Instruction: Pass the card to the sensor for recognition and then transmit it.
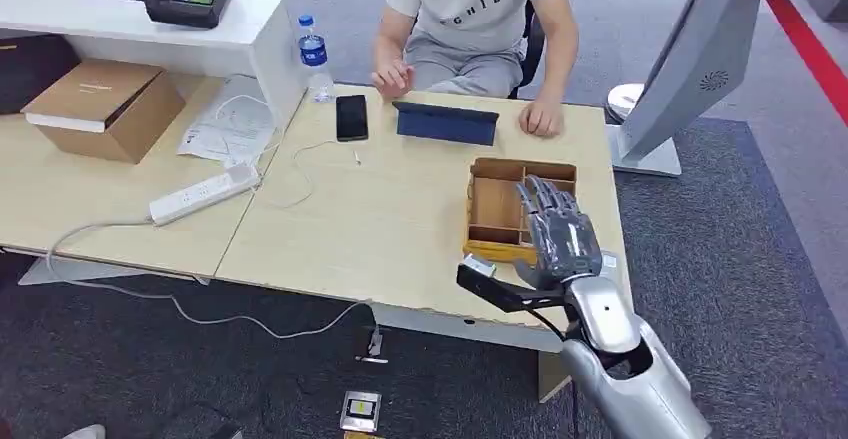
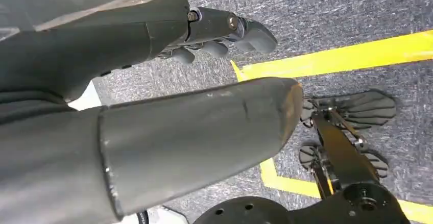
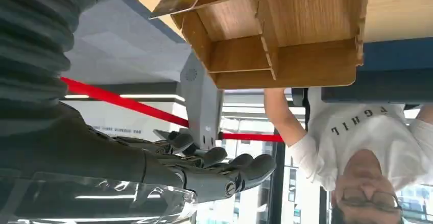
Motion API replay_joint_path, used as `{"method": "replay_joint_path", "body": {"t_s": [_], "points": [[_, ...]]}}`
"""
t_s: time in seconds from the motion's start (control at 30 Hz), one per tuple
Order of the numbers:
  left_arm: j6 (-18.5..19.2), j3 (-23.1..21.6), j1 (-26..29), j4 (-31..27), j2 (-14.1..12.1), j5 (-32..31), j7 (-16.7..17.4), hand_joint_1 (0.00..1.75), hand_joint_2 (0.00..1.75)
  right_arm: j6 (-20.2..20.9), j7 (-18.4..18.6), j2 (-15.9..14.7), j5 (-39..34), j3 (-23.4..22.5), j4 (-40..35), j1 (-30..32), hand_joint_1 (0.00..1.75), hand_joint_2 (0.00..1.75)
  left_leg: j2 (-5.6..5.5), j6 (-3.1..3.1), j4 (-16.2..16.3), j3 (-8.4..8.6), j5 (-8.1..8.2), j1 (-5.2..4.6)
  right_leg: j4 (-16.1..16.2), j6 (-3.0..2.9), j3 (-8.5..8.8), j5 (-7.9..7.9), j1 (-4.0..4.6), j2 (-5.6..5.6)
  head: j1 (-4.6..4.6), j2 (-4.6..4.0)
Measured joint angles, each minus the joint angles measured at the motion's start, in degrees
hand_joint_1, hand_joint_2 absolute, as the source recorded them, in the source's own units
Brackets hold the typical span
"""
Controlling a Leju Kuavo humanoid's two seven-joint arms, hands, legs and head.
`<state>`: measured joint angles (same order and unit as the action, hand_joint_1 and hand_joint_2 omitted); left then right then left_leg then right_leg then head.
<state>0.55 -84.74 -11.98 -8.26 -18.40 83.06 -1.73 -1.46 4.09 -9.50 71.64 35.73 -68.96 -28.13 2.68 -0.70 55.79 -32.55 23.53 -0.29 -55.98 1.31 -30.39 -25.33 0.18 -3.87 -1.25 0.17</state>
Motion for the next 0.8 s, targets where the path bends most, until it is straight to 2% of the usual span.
{"method": "replay_joint_path", "body": {"t_s": [0.27,0.8], "points": [[1.07,0.0,0.02,0.0,-0.04,-0.87,-0.74,0.0,0.0,-0.92,0.11,3.72,1.21,0.18,9.77,-4.1,0.0,1.75,-0.01,-0.01,0.0,-0.02,0.01,0.0,0.01,0.0,-0.03,0.0,-0.01,0.0,0.02,0.0],[1.47,-0.02,0.07,0.0,-0.35,-1.05,-0.85,0.0,0.0,-1.03,0.22,5.23,1.27,0.11,16.04,-5.21,0.0,1.75,-0.01,0.0,0.0,-0.01,0.0,-0.01,0.01,0.0,-0.02,0.0,-0.01,0.0,0.0,0.0]]}}
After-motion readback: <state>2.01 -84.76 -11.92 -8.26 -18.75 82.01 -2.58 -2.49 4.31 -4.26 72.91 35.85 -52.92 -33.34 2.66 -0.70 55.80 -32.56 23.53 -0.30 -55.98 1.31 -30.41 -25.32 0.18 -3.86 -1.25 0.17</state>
